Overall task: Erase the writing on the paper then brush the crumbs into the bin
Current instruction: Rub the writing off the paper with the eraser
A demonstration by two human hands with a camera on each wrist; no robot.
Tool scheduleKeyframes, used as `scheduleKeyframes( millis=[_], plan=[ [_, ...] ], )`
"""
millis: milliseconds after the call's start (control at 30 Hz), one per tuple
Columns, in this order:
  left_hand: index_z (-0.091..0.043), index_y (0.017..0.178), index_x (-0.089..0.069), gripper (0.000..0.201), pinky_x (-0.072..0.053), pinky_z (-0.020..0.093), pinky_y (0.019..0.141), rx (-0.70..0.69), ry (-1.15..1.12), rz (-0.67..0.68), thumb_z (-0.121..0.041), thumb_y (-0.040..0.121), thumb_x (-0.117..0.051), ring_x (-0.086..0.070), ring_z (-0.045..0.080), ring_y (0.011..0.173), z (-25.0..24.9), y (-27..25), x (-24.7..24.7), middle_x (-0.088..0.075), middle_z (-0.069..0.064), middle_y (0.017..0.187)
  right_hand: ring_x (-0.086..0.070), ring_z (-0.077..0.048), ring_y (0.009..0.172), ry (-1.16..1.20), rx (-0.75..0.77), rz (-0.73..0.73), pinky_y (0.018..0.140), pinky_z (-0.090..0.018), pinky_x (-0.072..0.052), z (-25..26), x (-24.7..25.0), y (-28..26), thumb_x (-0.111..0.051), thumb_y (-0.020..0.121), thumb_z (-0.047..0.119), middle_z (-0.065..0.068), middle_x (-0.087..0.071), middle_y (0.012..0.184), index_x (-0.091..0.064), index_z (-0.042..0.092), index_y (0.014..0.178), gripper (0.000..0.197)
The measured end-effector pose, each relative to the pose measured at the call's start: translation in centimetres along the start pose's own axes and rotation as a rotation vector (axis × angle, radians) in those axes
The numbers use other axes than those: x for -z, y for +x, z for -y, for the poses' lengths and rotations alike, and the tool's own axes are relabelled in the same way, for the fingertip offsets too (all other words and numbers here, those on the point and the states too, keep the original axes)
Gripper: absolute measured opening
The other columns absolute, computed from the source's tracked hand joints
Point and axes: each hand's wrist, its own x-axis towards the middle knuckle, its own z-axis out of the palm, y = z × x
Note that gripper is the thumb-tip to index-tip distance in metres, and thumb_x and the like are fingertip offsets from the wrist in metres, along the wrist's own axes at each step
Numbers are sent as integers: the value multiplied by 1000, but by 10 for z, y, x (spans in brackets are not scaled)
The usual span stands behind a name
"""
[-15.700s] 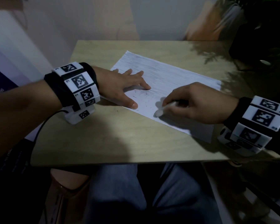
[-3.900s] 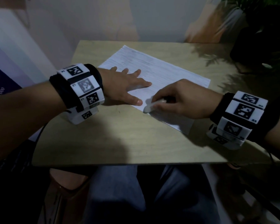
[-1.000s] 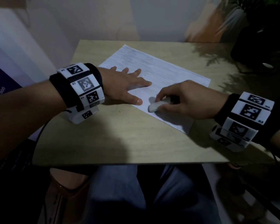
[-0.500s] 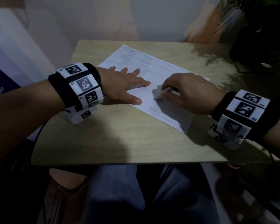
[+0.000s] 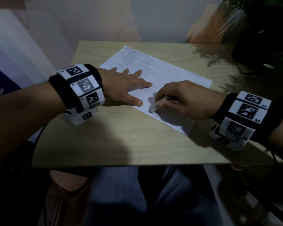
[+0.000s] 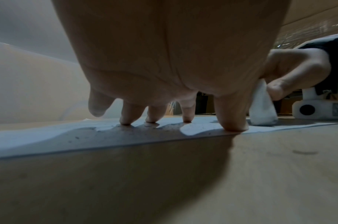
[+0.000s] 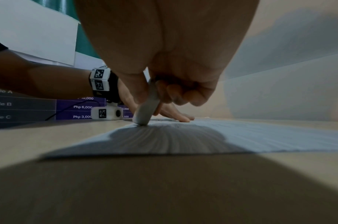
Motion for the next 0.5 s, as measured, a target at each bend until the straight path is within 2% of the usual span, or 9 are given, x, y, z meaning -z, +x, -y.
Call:
scheduleKeyframes(
  millis=[100, 167, 233, 333, 433, 500],
  plan=[
    [-52, 158, 4, 84, 5, 58, 125, 1, -5, 5, -75, 90, -40, 13, 30, 156, 1, 0, 0, 21, -4, 169, -58, -17, 89, -111, -76, -75, 80, -40, -49, -7, 1, 4, -47, 97, 50, 9, -61, 97, -68, 27, 107, 33],
    [-52, 158, 4, 84, 5, 58, 125, 0, -2, 6, -75, 90, -40, 13, 30, 156, 1, 1, -1, 22, -4, 169, -57, -20, 90, -190, -99, -121, 77, -38, -47, -8, 1, 4, -42, 95, 54, 8, -58, 95, -66, 26, 107, 39],
    [-53, 158, 4, 84, 5, 57, 125, 0, 2, 8, -75, 90, -40, 13, 30, 156, 1, 1, 0, 22, -4, 169, -56, -16, 88, -166, -38, -93, 75, -34, -43, -1, 0, 2, -37, 91, 61, 12, -55, 94, -66, 27, 106, 47],
    [-53, 158, 4, 83, 5, 58, 125, 1, 9, 6, -75, 91, -40, 13, 30, 156, 1, 1, 0, 22, -4, 169, -58, -8, 88, -2, 31, 11, 79, -29, -46, 6, -1, -2, -47, 96, 55, 13, -64, 98, -69, 27, 106, 38],
    [-53, 158, 5, 83, 4, 58, 124, 2, 10, 8, -75, 91, -40, 13, 31, 156, 2, 2, -1, 22, -4, 168, -59, -15, 89, -40, -28, -45, 81, -39, -50, 0, -1, 3, -46, 96, 54, 9, -64, 99, -69, 27, 108, 38],
    [-53, 158, 5, 83, 4, 59, 124, 0, 7, 8, -75, 91, -40, 13, 31, 156, 2, 3, -1, 22, -4, 168, -58, -20, 90, -141, -87, -105, 78, -41, -49, -4, 1, 6, -42, 94, 54, 8, -59, 95, -67, 27, 107, 39]
  ],
)
